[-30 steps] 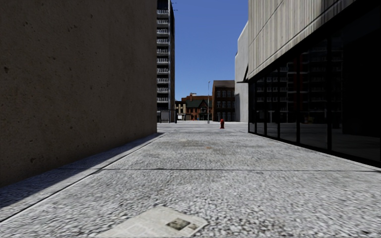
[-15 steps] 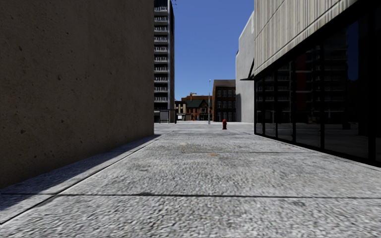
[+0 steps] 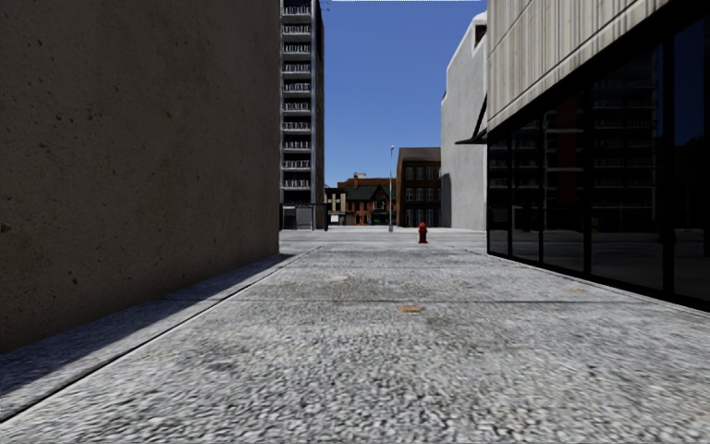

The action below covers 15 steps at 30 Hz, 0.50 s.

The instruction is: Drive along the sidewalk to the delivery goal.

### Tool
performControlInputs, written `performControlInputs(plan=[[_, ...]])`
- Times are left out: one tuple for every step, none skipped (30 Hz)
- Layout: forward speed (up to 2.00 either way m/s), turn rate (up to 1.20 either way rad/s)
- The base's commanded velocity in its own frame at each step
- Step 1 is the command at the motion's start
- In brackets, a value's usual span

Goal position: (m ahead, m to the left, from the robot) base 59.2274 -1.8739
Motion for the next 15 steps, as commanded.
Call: performControlInputs(plan=[[2.0, 0.0], [2.0, 0.0], [2.0, 0.0], [2.0, 0.0], [2.0, 0.0], [2.0, 0.0], [2.0, 0.0], [2.0, 0.0], [2.0, 0.0], [2.0, 0.0], [2.0, 0.0], [2.0, 0.0], [2.0, 0.0], [2.0, 0.0], [2.0, 0.0]])
